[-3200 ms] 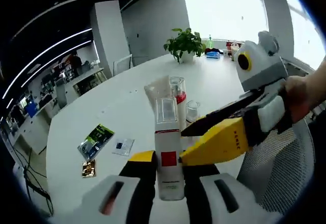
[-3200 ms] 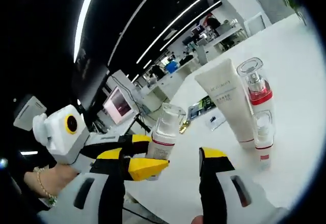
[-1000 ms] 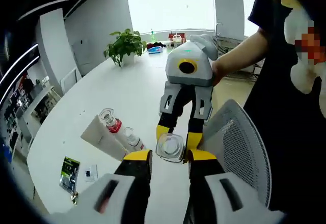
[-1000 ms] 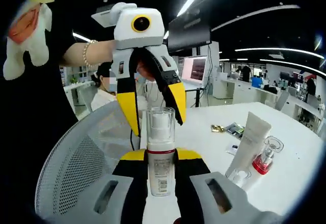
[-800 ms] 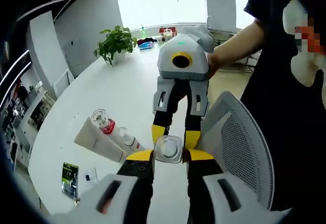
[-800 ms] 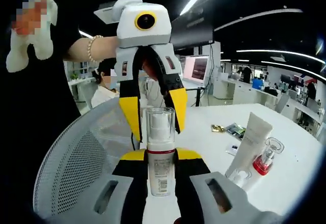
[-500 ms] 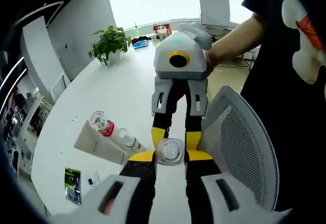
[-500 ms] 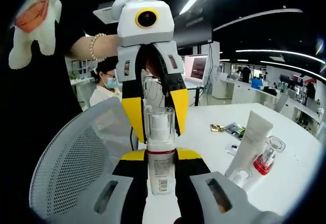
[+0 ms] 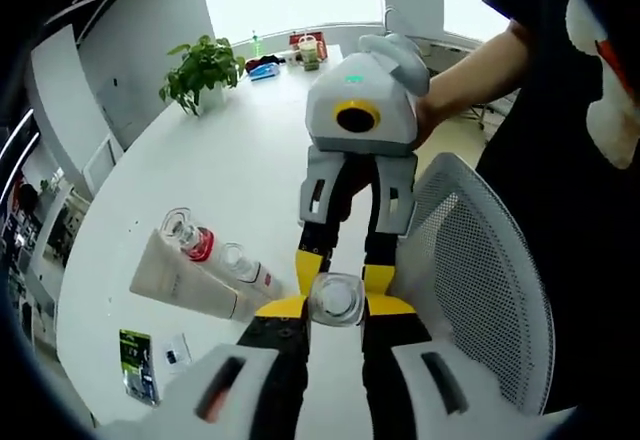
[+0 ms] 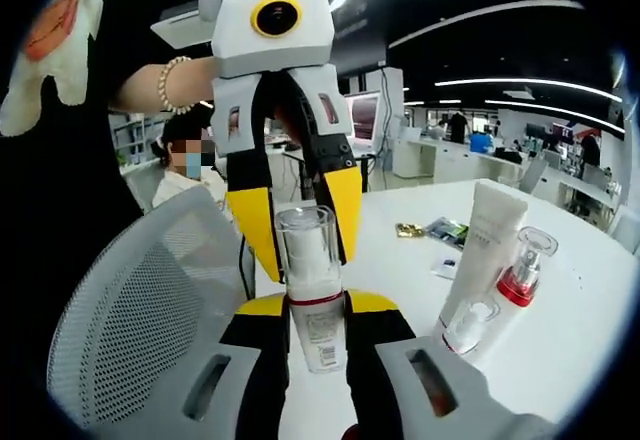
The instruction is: Arrange the skincare products in the storage area until every visible bottle or jar stands upright without overlapping.
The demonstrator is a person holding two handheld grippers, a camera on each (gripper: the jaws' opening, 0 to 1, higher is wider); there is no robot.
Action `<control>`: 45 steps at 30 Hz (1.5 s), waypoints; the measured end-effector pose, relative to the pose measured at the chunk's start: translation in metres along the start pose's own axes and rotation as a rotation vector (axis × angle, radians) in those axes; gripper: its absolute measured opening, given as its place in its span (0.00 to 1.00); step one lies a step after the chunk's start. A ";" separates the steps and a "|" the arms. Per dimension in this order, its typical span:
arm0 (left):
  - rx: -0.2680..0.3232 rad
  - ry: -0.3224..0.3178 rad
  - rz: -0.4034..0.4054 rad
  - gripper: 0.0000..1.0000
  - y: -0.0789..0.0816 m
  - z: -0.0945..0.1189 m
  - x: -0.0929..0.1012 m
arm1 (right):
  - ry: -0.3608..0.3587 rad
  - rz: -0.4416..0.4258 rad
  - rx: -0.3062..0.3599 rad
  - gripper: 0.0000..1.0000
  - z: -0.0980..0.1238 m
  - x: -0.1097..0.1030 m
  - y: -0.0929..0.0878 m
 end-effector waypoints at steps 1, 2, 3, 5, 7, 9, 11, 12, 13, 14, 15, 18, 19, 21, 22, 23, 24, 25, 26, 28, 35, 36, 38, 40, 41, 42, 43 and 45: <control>0.000 -0.003 -0.001 0.22 0.000 -0.001 -0.001 | -0.008 -0.016 -0.001 0.21 0.000 0.002 -0.002; 0.000 -0.009 -0.001 0.22 -0.001 -0.003 -0.001 | -0.013 -0.028 -0.002 0.21 0.000 0.003 -0.003; 0.001 -0.010 -0.003 0.22 -0.002 -0.005 -0.002 | -0.027 -0.028 -0.002 0.21 0.001 0.005 -0.005; 0.002 -0.017 -0.006 0.22 -0.004 -0.009 -0.004 | -0.056 -0.038 -0.024 0.23 0.000 0.007 -0.011; -0.007 -0.021 -0.009 0.22 -0.007 -0.013 -0.006 | -0.077 -0.075 -0.033 0.28 0.001 0.010 -0.017; -0.022 -0.027 -0.023 0.22 -0.012 -0.016 -0.008 | -0.087 -0.087 -0.031 0.29 0.000 0.010 -0.021; -0.025 -0.031 -0.020 0.22 -0.016 -0.020 -0.012 | -0.101 -0.107 -0.034 0.30 0.001 0.012 -0.024; -0.022 -0.032 -0.015 0.22 -0.017 -0.021 -0.013 | -0.108 -0.113 -0.031 0.31 0.001 0.012 -0.025; -0.021 -0.035 -0.005 0.22 -0.019 -0.023 -0.016 | -0.114 -0.124 -0.028 0.32 0.001 0.013 -0.026; -0.023 -0.036 -0.002 0.22 -0.021 -0.025 -0.017 | -0.120 -0.140 -0.023 0.34 0.001 0.013 -0.026; -0.030 -0.034 -0.002 0.22 -0.024 -0.028 -0.020 | -0.127 -0.144 -0.022 0.35 0.002 0.013 -0.028; -0.057 -0.031 -0.004 0.23 -0.032 -0.034 -0.027 | -0.149 -0.164 -0.026 0.38 0.003 0.013 -0.032; -0.067 -0.029 -0.008 0.23 -0.035 -0.037 -0.030 | -0.155 -0.168 -0.031 0.39 0.003 0.012 -0.034; -0.073 -0.021 0.005 0.23 -0.044 -0.044 -0.040 | -0.178 -0.172 -0.056 0.42 0.006 0.015 -0.038; -0.073 -0.017 0.009 0.23 -0.046 -0.047 -0.044 | -0.189 -0.175 -0.059 0.44 0.007 0.016 -0.038; -0.075 -0.012 0.013 0.23 -0.048 -0.048 -0.048 | -0.195 -0.183 -0.058 0.46 0.008 0.017 -0.039; -0.077 -0.009 0.013 0.23 -0.048 -0.049 -0.050 | -0.200 -0.193 -0.056 0.46 0.008 0.018 -0.039; -0.081 -0.002 0.013 0.23 -0.049 -0.050 -0.053 | -0.203 -0.197 -0.056 0.47 0.008 0.018 -0.039; -0.082 0.005 0.013 0.23 -0.052 -0.051 -0.058 | -0.210 -0.200 -0.057 0.48 0.009 0.020 -0.040; -0.079 0.006 0.018 0.23 -0.055 -0.053 -0.065 | -0.222 -0.210 -0.058 0.50 0.010 0.022 -0.041; -0.082 0.002 0.042 0.23 -0.058 -0.063 -0.082 | -0.258 -0.243 -0.096 0.56 0.013 0.025 -0.051; -0.087 0.002 0.037 0.23 -0.059 -0.064 -0.084 | -0.263 -0.246 -0.098 0.57 0.013 0.027 -0.052; -0.092 0.002 0.037 0.23 -0.058 -0.064 -0.085 | -0.273 -0.260 -0.092 0.59 0.014 0.029 -0.053; -0.089 0.004 0.042 0.23 -0.058 -0.065 -0.090 | -0.275 -0.264 -0.089 0.60 0.014 0.030 -0.052; -0.087 0.004 0.048 0.23 -0.058 -0.066 -0.091 | -0.276 -0.267 -0.086 0.60 0.014 0.030 -0.052; -0.084 0.004 0.050 0.23 -0.058 -0.067 -0.090 | -0.276 -0.270 -0.083 0.60 0.014 0.031 -0.052; -0.084 0.004 0.049 0.23 -0.058 -0.068 -0.090 | -0.276 -0.271 -0.083 0.60 0.014 0.031 -0.052; -0.071 0.004 0.059 0.23 -0.057 -0.068 -0.091 | -0.279 -0.270 -0.087 0.59 0.014 0.033 -0.054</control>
Point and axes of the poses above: the point that each gripper's makers call its tool centre point, and the gripper's own axes: z roughly backward along the fingers, x roughly to its right, y roughly out of its top, the point moved 1 cm from there along z, roughly backward along the fingers, and after that the axes turned 10 degrees about -z, right-handed, at the moved point
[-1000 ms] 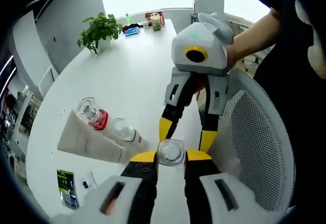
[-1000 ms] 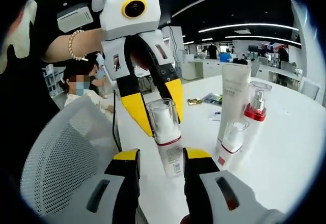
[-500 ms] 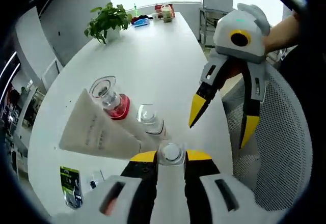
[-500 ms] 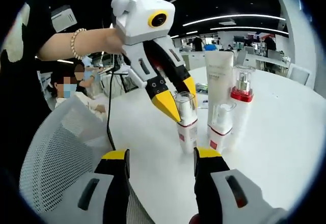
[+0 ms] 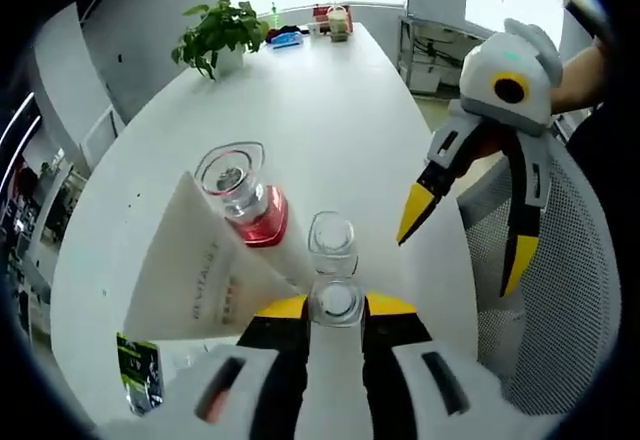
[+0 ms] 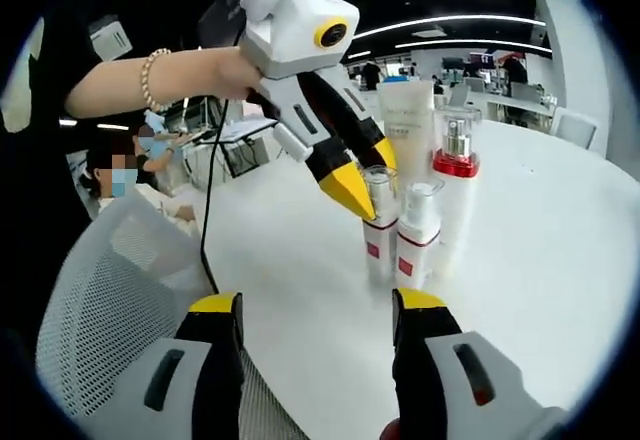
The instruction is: Arrange the skincare products in the storage area until every visible bottle or jar stands upright without overlapping.
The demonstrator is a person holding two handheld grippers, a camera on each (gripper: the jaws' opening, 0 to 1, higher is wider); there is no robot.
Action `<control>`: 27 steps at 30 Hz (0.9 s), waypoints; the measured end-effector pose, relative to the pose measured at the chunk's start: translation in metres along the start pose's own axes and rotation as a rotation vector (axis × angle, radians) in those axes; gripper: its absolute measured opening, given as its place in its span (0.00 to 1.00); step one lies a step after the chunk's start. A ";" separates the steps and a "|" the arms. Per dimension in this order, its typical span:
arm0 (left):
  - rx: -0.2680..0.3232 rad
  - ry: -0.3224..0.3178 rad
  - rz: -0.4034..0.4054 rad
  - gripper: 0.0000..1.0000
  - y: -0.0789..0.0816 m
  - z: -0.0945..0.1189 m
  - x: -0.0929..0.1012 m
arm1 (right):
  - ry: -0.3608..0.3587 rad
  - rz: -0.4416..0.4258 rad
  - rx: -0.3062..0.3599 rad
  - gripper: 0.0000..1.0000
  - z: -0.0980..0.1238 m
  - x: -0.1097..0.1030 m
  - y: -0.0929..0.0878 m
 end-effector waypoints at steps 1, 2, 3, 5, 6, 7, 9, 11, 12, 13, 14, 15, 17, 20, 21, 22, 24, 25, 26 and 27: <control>0.000 -0.001 0.005 0.23 0.000 -0.001 -0.001 | 0.000 0.000 -0.002 0.59 0.000 0.000 -0.001; 0.002 -0.001 0.005 0.23 0.000 0.000 0.000 | 0.000 -0.004 -0.004 0.59 -0.001 0.001 -0.001; 0.003 0.001 0.005 0.23 0.001 0.000 0.000 | -0.001 -0.004 -0.004 0.59 -0.001 0.002 -0.002; 0.003 -0.003 0.010 0.23 0.001 -0.001 -0.001 | 0.001 -0.015 0.004 0.59 0.000 0.001 0.000; 0.004 -0.004 0.013 0.23 0.001 -0.001 -0.002 | 0.002 -0.020 0.008 0.59 0.001 0.002 0.000; 0.008 -0.008 0.016 0.23 0.001 -0.002 -0.004 | 0.000 -0.022 0.013 0.59 0.001 0.003 0.000; 0.025 -0.015 0.041 0.23 0.003 -0.003 -0.003 | -0.003 -0.028 0.014 0.59 0.001 0.004 0.000; 0.033 -0.021 0.053 0.23 0.004 -0.004 -0.003 | -0.004 -0.030 0.016 0.59 0.001 0.004 0.000; 0.036 -0.019 0.051 0.23 0.005 -0.004 -0.002 | -0.003 -0.033 0.016 0.59 0.001 0.004 0.000; 0.036 -0.017 0.046 0.23 0.006 -0.004 -0.001 | -0.003 -0.035 0.016 0.59 0.001 0.004 0.000; 0.034 -0.016 0.038 0.23 0.006 -0.004 -0.002 | -0.003 -0.035 0.016 0.59 0.001 0.004 -0.001; 0.033 -0.016 0.036 0.23 0.005 -0.004 -0.002 | -0.004 -0.035 0.015 0.59 0.001 0.004 -0.001; 0.033 -0.016 0.030 0.23 0.006 -0.003 -0.002 | -0.002 -0.036 0.014 0.59 0.001 0.003 -0.001; 0.043 -0.011 0.031 0.25 0.008 -0.002 -0.003 | 0.000 -0.035 0.013 0.59 0.001 0.003 -0.001; 0.046 -0.011 0.034 0.26 0.008 -0.002 -0.004 | 0.001 -0.036 0.013 0.59 0.001 0.003 -0.001; 0.048 -0.010 0.035 0.27 0.008 -0.002 -0.004 | 0.002 -0.035 0.013 0.59 0.001 0.002 -0.001; 0.047 -0.012 0.033 0.27 0.008 -0.001 -0.005 | 0.004 -0.037 0.012 0.59 0.001 0.002 -0.001; 0.045 -0.010 0.031 0.27 0.008 -0.001 -0.004 | 0.004 -0.037 0.012 0.59 0.001 0.002 -0.001; 0.044 -0.010 0.028 0.27 0.008 -0.001 -0.004 | 0.004 -0.037 0.013 0.60 0.001 0.002 -0.001; 0.042 -0.011 0.026 0.27 0.009 0.000 -0.003 | 0.004 -0.037 0.014 0.60 0.001 0.002 -0.001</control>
Point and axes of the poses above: the point that each gripper's makers call its tool centre point, and the gripper's own axes: z roughly backward along the fingers, x roughly to its right, y roughly out of its top, the point moved 1 cm from there along z, roughly backward along the fingers, and after that the axes turned 10 degrees about -z, right-handed, at the moved point
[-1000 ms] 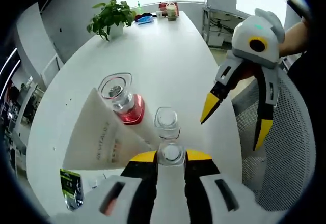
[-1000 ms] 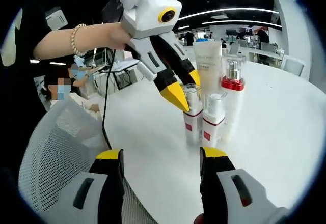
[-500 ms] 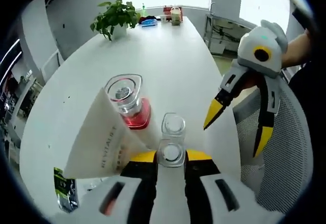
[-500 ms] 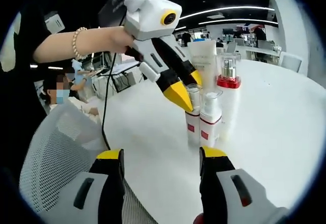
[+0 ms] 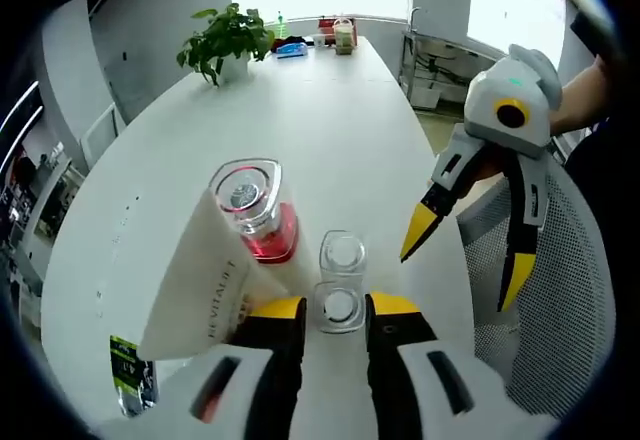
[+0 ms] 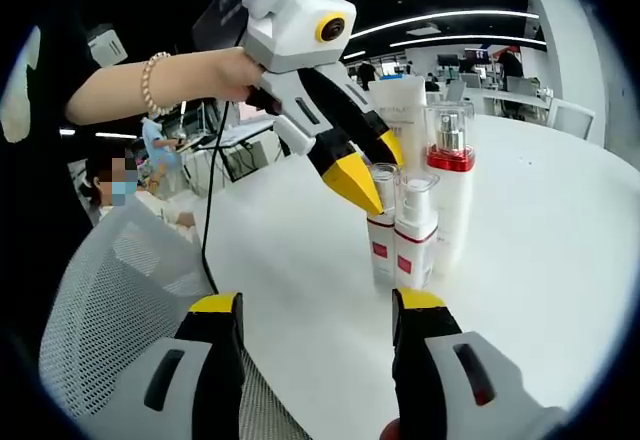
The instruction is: Arrange the skincare products in the storage area until every visible bottle or jar stands upright without overlapping.
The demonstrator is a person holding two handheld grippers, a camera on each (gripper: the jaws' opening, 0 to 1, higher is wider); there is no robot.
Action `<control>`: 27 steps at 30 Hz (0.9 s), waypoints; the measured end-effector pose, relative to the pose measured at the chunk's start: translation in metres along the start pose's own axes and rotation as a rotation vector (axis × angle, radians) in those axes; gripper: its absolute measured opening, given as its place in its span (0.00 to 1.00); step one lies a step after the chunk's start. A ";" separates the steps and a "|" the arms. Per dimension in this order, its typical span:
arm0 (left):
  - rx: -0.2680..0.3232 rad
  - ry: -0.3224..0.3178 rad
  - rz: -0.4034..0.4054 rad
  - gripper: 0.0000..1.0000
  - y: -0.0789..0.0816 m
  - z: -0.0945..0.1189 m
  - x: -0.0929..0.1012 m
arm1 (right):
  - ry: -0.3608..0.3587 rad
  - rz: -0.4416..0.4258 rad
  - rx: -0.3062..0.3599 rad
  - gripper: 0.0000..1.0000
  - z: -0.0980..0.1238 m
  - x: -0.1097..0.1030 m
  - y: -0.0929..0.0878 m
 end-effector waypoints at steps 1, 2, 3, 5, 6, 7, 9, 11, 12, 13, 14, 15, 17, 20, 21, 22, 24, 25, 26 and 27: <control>-0.002 -0.002 -0.001 0.27 0.000 0.000 0.001 | 0.000 -0.001 0.000 0.60 0.000 0.000 0.000; -0.003 -0.002 -0.002 0.28 0.000 0.000 0.001 | -0.001 -0.001 0.000 0.60 0.000 0.000 0.000; -0.003 -0.002 -0.002 0.28 -0.001 0.000 0.001 | -0.001 -0.002 -0.001 0.60 0.000 0.000 0.000; -0.004 0.002 -0.004 0.29 0.000 0.002 0.002 | -0.003 -0.001 -0.003 0.60 0.000 0.001 -0.001; -0.003 0.006 -0.005 0.30 0.001 0.003 0.003 | -0.004 -0.002 -0.005 0.61 0.000 0.001 -0.001; -0.003 0.012 -0.006 0.31 0.001 0.003 0.002 | -0.004 -0.001 -0.007 0.62 0.000 0.001 -0.002; -0.003 0.024 -0.006 0.33 0.000 0.006 0.000 | -0.004 0.003 -0.015 0.62 -0.001 0.001 -0.003; 0.000 0.039 -0.002 0.34 0.000 0.010 -0.001 | -0.004 0.011 -0.026 0.63 -0.002 0.000 -0.004; 0.006 0.046 0.002 0.35 0.002 0.012 0.000 | -0.004 0.014 -0.029 0.63 -0.002 -0.001 -0.004; 0.010 0.053 0.005 0.35 0.002 0.014 0.001 | -0.004 0.015 -0.031 0.63 -0.002 -0.001 -0.004; 0.014 0.060 0.010 0.36 0.003 0.018 0.003 | -0.006 0.017 -0.032 0.63 -0.002 -0.001 -0.004; 0.016 0.064 0.013 0.37 0.001 0.020 0.002 | -0.007 0.017 -0.032 0.64 -0.003 -0.001 -0.004; 0.023 0.078 0.023 0.39 -0.002 0.025 0.003 | -0.014 0.013 -0.032 0.67 -0.002 0.000 -0.003; 0.035 0.098 0.055 0.42 -0.006 0.032 0.005 | -0.012 -0.005 -0.012 0.74 -0.002 -0.002 0.001; 0.036 0.104 0.062 0.42 -0.007 0.035 0.006 | -0.013 -0.002 -0.014 0.74 -0.002 -0.003 0.000; 0.038 0.112 0.074 0.42 -0.008 0.038 0.008 | -0.014 0.002 -0.017 0.74 -0.002 -0.002 0.000; 0.039 0.127 0.101 0.44 -0.009 0.043 0.012 | -0.014 0.007 -0.025 0.75 -0.003 -0.002 -0.002; 0.044 0.138 0.117 0.45 -0.012 0.047 0.013 | -0.014 0.010 -0.030 0.76 -0.004 -0.002 -0.003; 0.047 0.149 0.130 0.46 -0.015 0.050 0.014 | -0.016 0.014 -0.033 0.76 -0.004 -0.001 -0.003; 0.046 0.156 0.144 0.46 -0.017 0.052 0.016 | -0.018 0.016 -0.034 0.76 -0.004 -0.001 -0.003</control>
Point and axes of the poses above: the point that each gripper's makers call its tool centre point, and the gripper's own axes: z roughly backward along the fingers, x roughly to its right, y roughly out of its top, the point moved 1 cm from there along z, roughly backward along the fingers, and after that the axes turned 10 degrees about -z, right-handed, at the moved point
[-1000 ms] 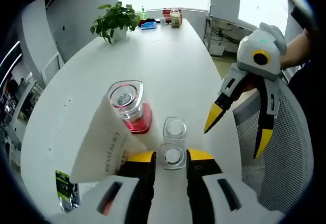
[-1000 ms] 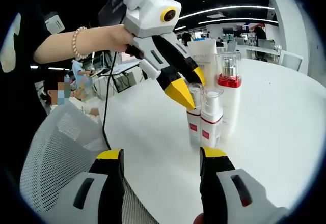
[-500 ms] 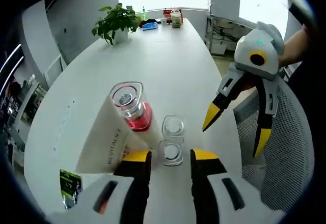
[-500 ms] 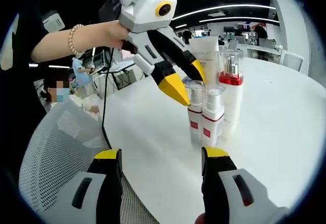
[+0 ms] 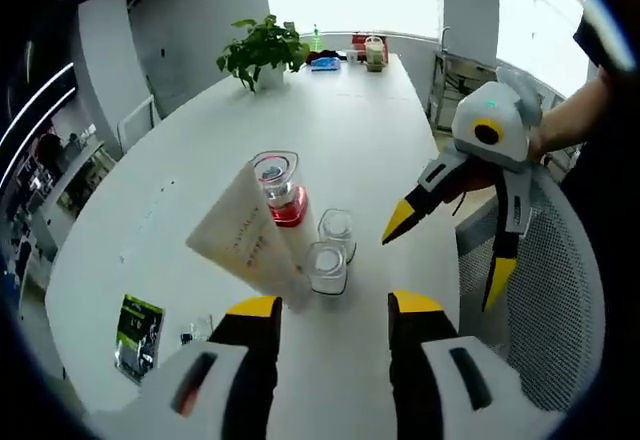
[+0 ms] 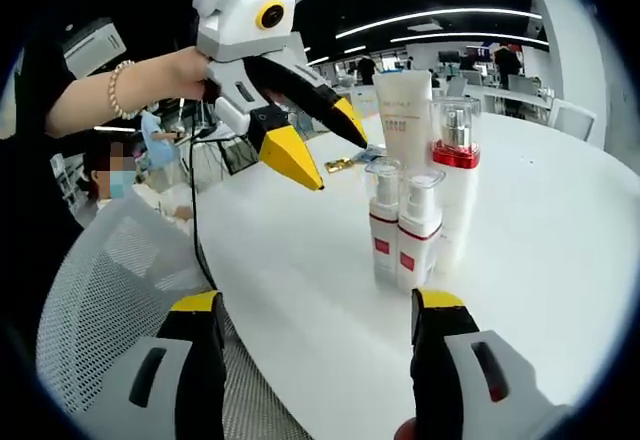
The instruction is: Arrange the skincare products in the storage area until every visible bottle or jar stands upright without overlapping.
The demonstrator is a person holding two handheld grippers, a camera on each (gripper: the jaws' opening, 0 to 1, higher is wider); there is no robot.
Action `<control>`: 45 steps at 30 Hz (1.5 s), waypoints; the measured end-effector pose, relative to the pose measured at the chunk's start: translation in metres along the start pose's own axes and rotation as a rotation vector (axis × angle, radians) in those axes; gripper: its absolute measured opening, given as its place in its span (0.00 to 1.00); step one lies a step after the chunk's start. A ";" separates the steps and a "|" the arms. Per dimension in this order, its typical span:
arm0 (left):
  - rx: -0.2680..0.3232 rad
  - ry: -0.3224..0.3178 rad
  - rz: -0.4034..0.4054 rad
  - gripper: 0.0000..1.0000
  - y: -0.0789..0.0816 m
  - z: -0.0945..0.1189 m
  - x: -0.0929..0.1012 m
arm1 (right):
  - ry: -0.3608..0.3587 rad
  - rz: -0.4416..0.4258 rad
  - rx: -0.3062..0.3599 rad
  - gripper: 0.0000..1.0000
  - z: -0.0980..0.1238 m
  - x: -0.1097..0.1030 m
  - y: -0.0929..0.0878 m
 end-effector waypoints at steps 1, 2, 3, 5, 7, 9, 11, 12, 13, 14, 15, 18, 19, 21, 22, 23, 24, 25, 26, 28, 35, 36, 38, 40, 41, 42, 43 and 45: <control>0.000 0.013 0.019 0.47 -0.003 0.004 0.001 | -0.001 0.000 0.000 0.77 0.000 0.000 0.000; 0.000 0.025 0.033 0.49 -0.007 0.006 0.000 | -0.003 0.002 0.001 0.78 -0.001 0.001 0.000; -0.003 0.034 0.045 0.51 -0.010 0.008 0.000 | -0.004 0.003 0.001 0.78 -0.001 0.002 0.000; -0.005 0.061 0.076 0.55 -0.014 0.013 0.006 | -0.010 0.002 0.000 0.79 -0.001 0.003 0.000; -0.009 0.077 0.098 0.58 -0.022 0.018 0.005 | -0.016 0.004 0.005 0.80 0.000 0.005 0.001; -0.011 0.096 0.124 0.62 -0.027 0.024 0.009 | -0.029 -0.003 0.011 0.82 0.001 0.008 0.004; -0.015 0.122 0.155 0.65 -0.035 0.029 0.012 | -0.040 -0.005 0.012 0.83 0.002 0.010 0.005; -0.015 0.140 0.173 0.67 -0.040 0.032 0.012 | -0.043 -0.004 0.015 0.84 0.003 0.009 0.006; -0.012 0.151 0.189 0.69 -0.043 0.034 0.012 | -0.045 -0.004 0.017 0.84 0.003 0.009 0.008; -0.005 0.169 0.217 0.70 -0.045 0.038 0.015 | -0.049 -0.008 0.019 0.86 0.004 0.009 0.009; -0.003 0.177 0.230 0.72 -0.045 0.040 0.017 | -0.049 -0.010 0.021 0.86 0.005 0.008 0.011; -0.009 0.222 0.259 0.78 -0.056 0.046 0.020 | -0.044 -0.014 0.029 0.89 0.005 0.006 0.013; -0.009 0.233 0.267 0.81 -0.058 0.048 0.021 | -0.040 -0.018 0.038 0.90 0.006 0.004 0.014; -0.001 0.261 0.302 0.85 -0.064 0.053 0.023 | -0.043 -0.021 0.039 0.91 0.007 0.004 0.015; 0.009 0.277 0.327 0.85 -0.067 0.056 0.025 | -0.045 -0.015 0.039 0.92 0.008 0.004 0.015; 0.012 0.287 0.346 0.86 -0.069 0.058 0.026 | -0.046 -0.011 0.042 0.93 0.009 0.002 0.016; 0.015 0.300 0.368 0.87 -0.072 0.061 0.028 | -0.047 -0.012 0.042 0.94 0.010 0.002 0.016; 0.016 0.310 0.376 0.87 -0.074 0.063 0.030 | -0.048 -0.017 0.043 0.94 0.011 0.002 0.016; 0.012 0.313 0.384 0.87 -0.077 0.065 0.032 | -0.045 -0.025 0.044 0.95 0.012 0.001 0.015; 0.004 0.330 0.417 0.86 -0.086 0.068 0.035 | -0.042 -0.034 0.050 0.96 0.013 -0.001 0.016; 0.006 0.387 0.493 0.97 -0.106 0.084 0.040 | -0.044 -0.041 0.049 1.00 0.014 -0.005 0.018; 0.004 0.386 0.500 0.98 -0.109 0.086 0.040 | -0.047 -0.043 0.048 1.00 0.013 -0.003 0.018; 0.005 0.385 0.513 0.99 -0.115 0.090 0.040 | -0.061 -0.057 0.051 1.00 0.013 -0.001 0.018; 0.006 0.386 0.543 0.99 -0.120 0.095 0.042 | -0.079 -0.075 0.056 1.00 0.015 0.000 0.019; 0.018 0.392 0.555 0.99 -0.121 0.097 0.043 | -0.086 -0.081 0.058 1.00 0.015 0.001 0.019; 0.031 0.397 0.559 0.99 -0.122 0.099 0.043 | -0.093 -0.087 0.058 1.00 0.016 0.002 0.019; 0.035 0.397 0.570 0.99 -0.121 0.100 0.046 | -0.107 -0.081 0.046 1.00 0.016 0.003 0.019; 0.036 0.398 0.581 0.99 -0.128 0.103 0.048 | -0.116 -0.067 0.034 1.00 0.014 0.003 0.019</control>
Point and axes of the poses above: the point that each gripper's makers call its tool centre point, and the gripper's own axes: z roughly backward along the fingers, x roughly to its right, y roughly out of its top, the point moved 1 cm from there along z, roughly backward along the fingers, and after that the axes turned 10 degrees about -z, right-handed, at the moved point
